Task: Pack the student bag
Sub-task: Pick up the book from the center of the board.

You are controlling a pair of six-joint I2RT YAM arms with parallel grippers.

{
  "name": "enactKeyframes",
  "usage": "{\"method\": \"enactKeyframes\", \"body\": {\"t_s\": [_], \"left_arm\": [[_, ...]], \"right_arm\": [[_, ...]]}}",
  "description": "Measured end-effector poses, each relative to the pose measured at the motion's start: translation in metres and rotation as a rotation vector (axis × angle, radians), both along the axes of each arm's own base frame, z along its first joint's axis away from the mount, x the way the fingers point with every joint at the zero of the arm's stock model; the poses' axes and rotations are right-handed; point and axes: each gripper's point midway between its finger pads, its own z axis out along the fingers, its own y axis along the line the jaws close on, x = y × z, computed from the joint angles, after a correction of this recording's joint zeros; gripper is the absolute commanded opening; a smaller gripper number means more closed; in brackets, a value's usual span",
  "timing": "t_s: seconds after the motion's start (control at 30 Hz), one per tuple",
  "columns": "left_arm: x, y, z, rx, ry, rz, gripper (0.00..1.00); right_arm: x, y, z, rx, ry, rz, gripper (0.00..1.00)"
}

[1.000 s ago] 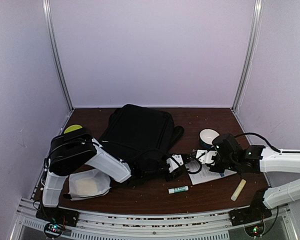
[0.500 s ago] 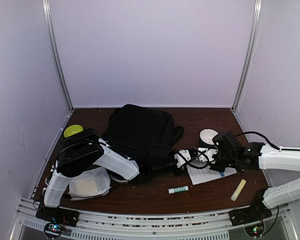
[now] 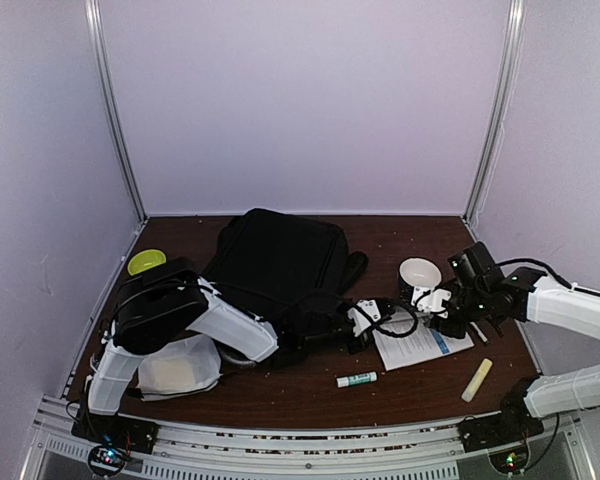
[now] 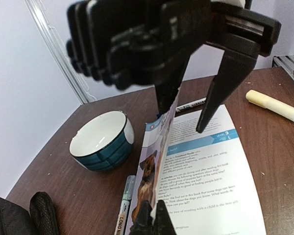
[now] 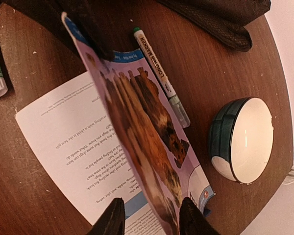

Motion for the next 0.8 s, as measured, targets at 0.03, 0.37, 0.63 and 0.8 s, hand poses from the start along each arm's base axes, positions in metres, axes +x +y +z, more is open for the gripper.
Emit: {"method": "enactKeyframes", "body": {"t_s": [0.03, 0.37, 0.63, 0.8], "left_arm": [[0.0, 0.0, 0.001, -0.002, -0.001, 0.002, 0.0], [-0.004, 0.002, -0.002, 0.002, -0.004, 0.015, 0.0], [0.0, 0.009, 0.003, -0.003, 0.002, 0.061, 0.51], [0.005, 0.035, 0.024, -0.01, 0.027, 0.156, 0.6]], "right_arm": [[0.001, 0.002, 0.004, 0.009, 0.0, 0.016, 0.39], [-0.004, 0.019, -0.003, 0.018, 0.073, 0.144, 0.01], [-0.006, 0.021, -0.001, 0.011, 0.059, 0.194, 0.0], [-0.006, 0.019, 0.014, 0.017, 0.003, 0.205, 0.0]]}}
